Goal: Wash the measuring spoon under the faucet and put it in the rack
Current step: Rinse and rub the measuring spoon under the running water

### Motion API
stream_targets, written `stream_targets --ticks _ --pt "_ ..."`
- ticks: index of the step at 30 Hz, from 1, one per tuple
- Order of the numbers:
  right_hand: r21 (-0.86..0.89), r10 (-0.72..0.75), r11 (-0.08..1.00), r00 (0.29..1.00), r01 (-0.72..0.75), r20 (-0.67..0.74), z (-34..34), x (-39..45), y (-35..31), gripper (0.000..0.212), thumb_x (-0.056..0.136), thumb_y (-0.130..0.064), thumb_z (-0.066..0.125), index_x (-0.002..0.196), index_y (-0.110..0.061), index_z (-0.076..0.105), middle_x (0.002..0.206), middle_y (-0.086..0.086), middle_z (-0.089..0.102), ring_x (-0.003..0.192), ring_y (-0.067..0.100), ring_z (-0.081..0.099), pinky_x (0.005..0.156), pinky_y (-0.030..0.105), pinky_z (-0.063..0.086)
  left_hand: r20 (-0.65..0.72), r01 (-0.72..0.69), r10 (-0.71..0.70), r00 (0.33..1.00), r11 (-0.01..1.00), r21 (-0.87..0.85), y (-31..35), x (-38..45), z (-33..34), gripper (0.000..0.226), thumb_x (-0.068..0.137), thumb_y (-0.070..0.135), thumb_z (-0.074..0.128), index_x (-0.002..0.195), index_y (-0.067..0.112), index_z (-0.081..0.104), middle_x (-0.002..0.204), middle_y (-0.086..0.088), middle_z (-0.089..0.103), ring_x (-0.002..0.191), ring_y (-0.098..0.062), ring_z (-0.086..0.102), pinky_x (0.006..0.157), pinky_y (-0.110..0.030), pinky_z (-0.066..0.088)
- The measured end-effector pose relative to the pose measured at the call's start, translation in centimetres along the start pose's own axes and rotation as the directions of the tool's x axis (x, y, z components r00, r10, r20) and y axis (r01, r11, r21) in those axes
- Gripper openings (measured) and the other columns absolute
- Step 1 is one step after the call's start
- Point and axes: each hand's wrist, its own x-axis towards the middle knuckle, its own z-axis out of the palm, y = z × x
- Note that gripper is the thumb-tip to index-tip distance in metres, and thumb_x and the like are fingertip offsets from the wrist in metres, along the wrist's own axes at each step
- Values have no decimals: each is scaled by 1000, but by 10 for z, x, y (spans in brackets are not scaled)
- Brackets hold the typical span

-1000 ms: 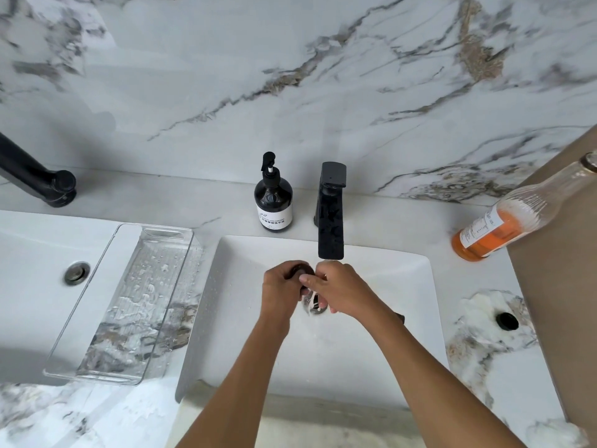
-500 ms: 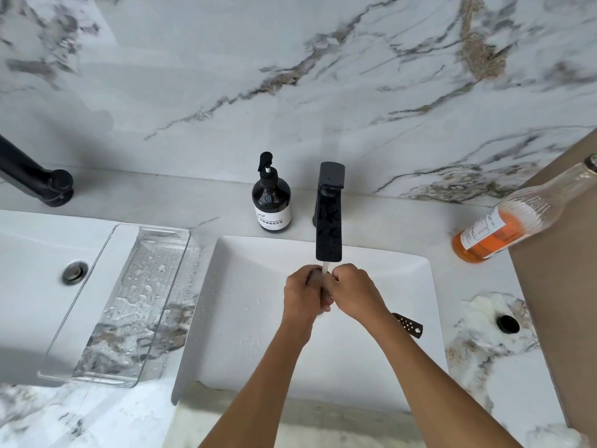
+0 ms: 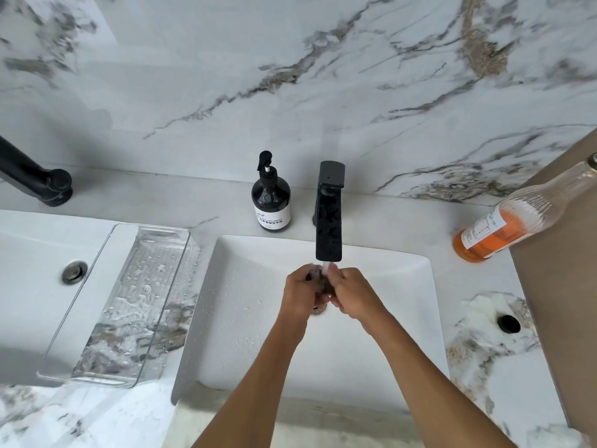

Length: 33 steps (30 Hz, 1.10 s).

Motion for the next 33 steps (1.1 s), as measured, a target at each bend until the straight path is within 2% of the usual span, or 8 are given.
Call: stream_targets --ticks 4,8,10,14,17,21,26,33 --pt "198 29 980 999 -35 34 -6 -3 6 38 101 -38 46 75 -11 49 62 14 53 43 19 33 41 23 21 57 10 -7 998 998 -54 -3 0 -2 35 83 -1 41 103 6 69 83 -25 66 73 -35 57 69 -47 43" --pt "4 -68 998 991 69 -117 -1 -2 12 42 96 -34 53 64 -7 51 60 12 65 48 20 47 53 29 38 -34 50 -54 998 992 -117 -7 2 -3 21 99 23 53 108 13 68 83 -14 72 72 -31 62 74 -44 52" --pt "-107 -115 989 981 98 -158 3 -3 17 45 95 -38 54 66 -4 55 68 13 69 58 25 56 58 33 41 -70 83 -94 993 987 -141 -6 1 0 32 101 33 54 99 7 71 76 -11 68 65 -28 61 70 -40 54" --pt "-194 -233 961 953 196 -193 10 -9 24 35 96 -39 55 67 -19 56 63 2 64 64 26 59 57 35 43 -97 117 -139 986 972 -205 -3 0 5 37 97 35 62 93 0 71 74 -11 72 63 -23 69 76 -38 62" --pt "-42 -195 981 969 190 -152 10 -11 21 29 97 -49 48 85 -25 60 67 -2 67 55 11 59 54 30 45 -26 104 -118 993 941 -322 0 -2 3 30 99 20 60 98 -8 67 84 -26 69 70 -33 64 74 -41 56" --pt "171 -117 978 992 122 -43 3 -11 15 32 93 -62 48 102 -32 57 65 -1 68 42 3 50 48 23 39 89 81 -49 995 908 -412 -1 -4 0 26 103 12 48 99 -5 67 79 -20 61 62 -28 49 60 -33 41" --pt "398 -222 892 975 214 -27 6 -14 11 13 100 -23 58 107 -27 68 57 -4 58 44 5 48 42 15 35 54 75 -56 997 875 -479 -4 2 3 38 106 12 33 112 -2 68 81 -16 65 55 -25 49 58 -35 37" --pt "408 -278 871 959 273 -46 5 -14 9 21 102 -9 50 96 -12 70 52 -12 51 44 3 45 44 12 35 98 -16 68 993 890 -455 -2 -6 11 24 100 17 55 88 15 76 64 -2 63 47 -15 53 46 -26 47"
